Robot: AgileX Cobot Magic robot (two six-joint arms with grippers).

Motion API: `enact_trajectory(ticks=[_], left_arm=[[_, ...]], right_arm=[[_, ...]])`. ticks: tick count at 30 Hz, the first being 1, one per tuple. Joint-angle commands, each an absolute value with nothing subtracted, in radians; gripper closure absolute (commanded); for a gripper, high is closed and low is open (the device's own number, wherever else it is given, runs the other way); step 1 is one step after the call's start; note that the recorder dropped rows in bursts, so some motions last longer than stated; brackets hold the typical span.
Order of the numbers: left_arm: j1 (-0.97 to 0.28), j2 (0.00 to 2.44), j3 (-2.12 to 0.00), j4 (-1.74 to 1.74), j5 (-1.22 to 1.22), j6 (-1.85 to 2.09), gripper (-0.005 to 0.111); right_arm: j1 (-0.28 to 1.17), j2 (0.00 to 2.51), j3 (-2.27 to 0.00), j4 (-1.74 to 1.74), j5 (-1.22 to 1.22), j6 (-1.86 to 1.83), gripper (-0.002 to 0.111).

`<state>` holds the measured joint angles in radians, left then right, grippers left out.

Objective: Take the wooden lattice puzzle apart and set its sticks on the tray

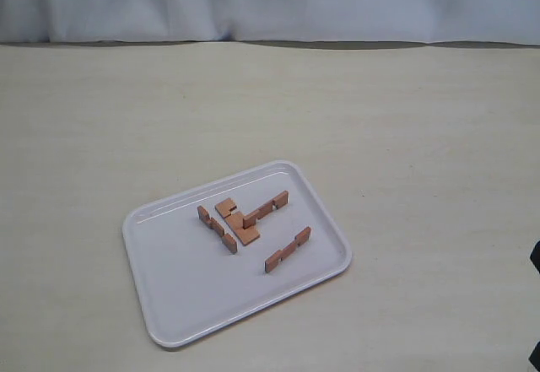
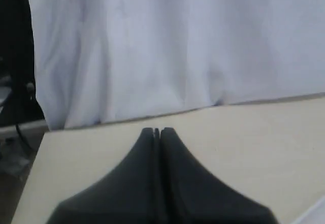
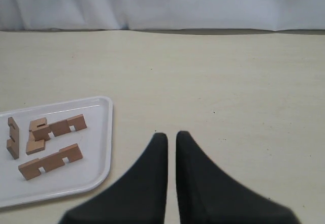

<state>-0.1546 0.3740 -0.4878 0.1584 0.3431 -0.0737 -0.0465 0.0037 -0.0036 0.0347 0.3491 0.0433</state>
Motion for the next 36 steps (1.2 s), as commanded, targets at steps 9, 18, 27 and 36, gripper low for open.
enact_trajectory(ticks=[9,18,27,36], left_arm=[[-0.156,0.0,-0.444,0.138,0.296,-0.084,0.107],[-0.156,0.0,-0.445,-0.085,0.338,-0.08,0.107],[-0.156,0.0,-0.159,-0.134,0.143,-0.08,0.107],[-0.156,0.0,0.0,-0.04,0.099,-0.083,0.107]], right_arm=[[-0.044,0.0,0.0,0.037,0.345,0.038,0.102],[-0.044,0.0,0.0,0.037,0.345,0.038,0.102],[-0.044,0.0,0.0,0.037,0.345,0.038,0.102],[-0.044,0.0,0.0,0.037,0.345,0.038,0.102]])
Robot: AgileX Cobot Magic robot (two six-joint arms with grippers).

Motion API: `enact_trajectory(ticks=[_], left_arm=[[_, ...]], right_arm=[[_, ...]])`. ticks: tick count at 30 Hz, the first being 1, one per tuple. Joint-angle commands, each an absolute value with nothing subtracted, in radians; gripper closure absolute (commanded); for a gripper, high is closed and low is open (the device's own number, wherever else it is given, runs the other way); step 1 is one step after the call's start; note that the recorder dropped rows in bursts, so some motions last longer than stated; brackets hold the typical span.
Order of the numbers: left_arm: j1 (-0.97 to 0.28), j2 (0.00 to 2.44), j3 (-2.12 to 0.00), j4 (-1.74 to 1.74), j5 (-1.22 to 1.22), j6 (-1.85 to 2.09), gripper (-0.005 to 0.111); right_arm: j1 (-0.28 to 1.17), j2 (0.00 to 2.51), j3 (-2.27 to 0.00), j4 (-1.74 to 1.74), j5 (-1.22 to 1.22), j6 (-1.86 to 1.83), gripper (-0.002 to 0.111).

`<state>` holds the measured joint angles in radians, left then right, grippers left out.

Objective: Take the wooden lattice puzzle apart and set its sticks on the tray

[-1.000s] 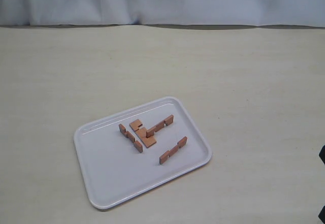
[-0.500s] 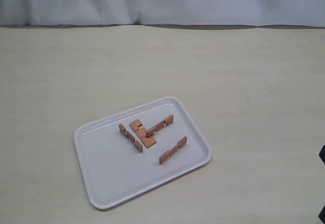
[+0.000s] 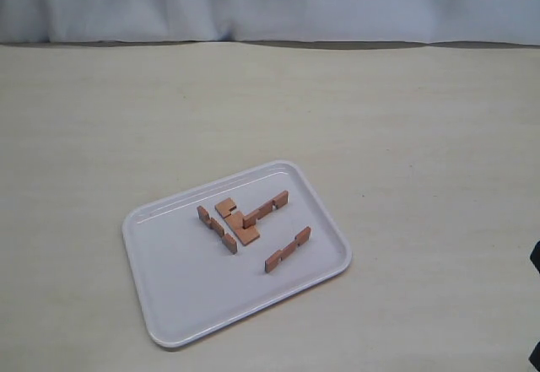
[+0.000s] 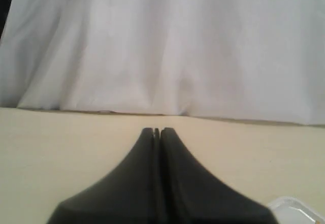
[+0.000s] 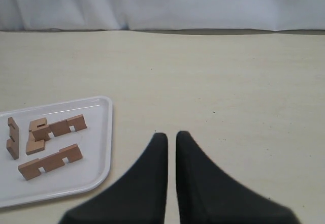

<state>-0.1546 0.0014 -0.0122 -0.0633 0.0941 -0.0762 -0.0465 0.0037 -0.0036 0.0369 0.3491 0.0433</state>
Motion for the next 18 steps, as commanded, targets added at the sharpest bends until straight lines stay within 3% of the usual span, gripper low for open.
enact_trajectory(ticks=[1,18], left_arm=[[-0.156,0.0,0.0,-0.04,0.099,-0.083,0.107],[-0.156,0.0,0.0,-0.082,0.165,-0.084,0.107]], right_arm=[[-0.044,0.0,0.0,0.037,0.345,0.038,0.102],[-0.044,0.0,0.0,0.037,0.345,0.038,0.102]])
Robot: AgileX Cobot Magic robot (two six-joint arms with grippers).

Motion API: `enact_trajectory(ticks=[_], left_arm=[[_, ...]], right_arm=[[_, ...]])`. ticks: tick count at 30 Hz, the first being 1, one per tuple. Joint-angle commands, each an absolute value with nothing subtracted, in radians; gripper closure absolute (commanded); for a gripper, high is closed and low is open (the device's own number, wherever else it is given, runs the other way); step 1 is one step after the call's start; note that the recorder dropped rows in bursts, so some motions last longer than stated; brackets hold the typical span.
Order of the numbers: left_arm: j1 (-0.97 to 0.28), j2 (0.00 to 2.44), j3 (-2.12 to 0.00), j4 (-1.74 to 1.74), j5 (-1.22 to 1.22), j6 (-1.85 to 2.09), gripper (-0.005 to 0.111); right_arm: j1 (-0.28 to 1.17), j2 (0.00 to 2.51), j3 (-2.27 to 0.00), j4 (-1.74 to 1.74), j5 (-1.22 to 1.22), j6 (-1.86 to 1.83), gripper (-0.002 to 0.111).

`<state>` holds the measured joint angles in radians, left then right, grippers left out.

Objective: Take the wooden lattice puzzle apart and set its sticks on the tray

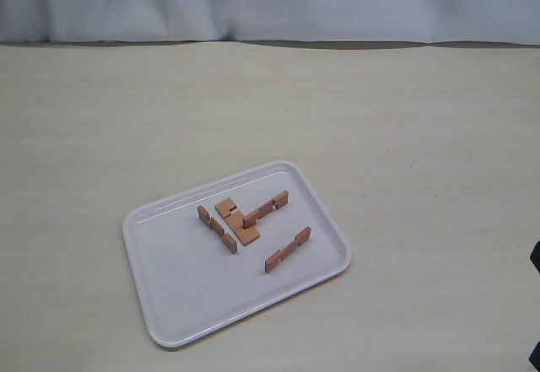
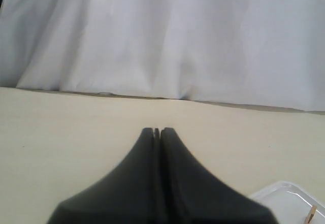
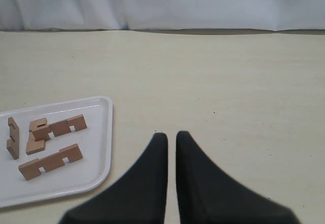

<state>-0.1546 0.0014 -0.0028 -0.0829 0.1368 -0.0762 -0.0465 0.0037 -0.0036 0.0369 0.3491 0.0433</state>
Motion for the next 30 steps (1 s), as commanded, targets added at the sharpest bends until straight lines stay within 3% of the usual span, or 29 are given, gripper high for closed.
enact_trajectory(ticks=[1,7,30], left_arm=[[-0.156,0.0,0.0,-0.082,0.181,-0.084,0.107],[-0.156,0.0,0.0,-0.08,0.312,-0.084,0.107],[-0.156,0.0,0.0,-0.061,0.317,-0.084,0.107]], right_arm=[[-0.044,0.0,0.0,0.037,0.345,0.038,0.102],[-0.044,0.0,0.0,0.037,0.345,0.038,0.102],[-0.044,0.0,0.0,0.037,0.345,0.038,0.102]])
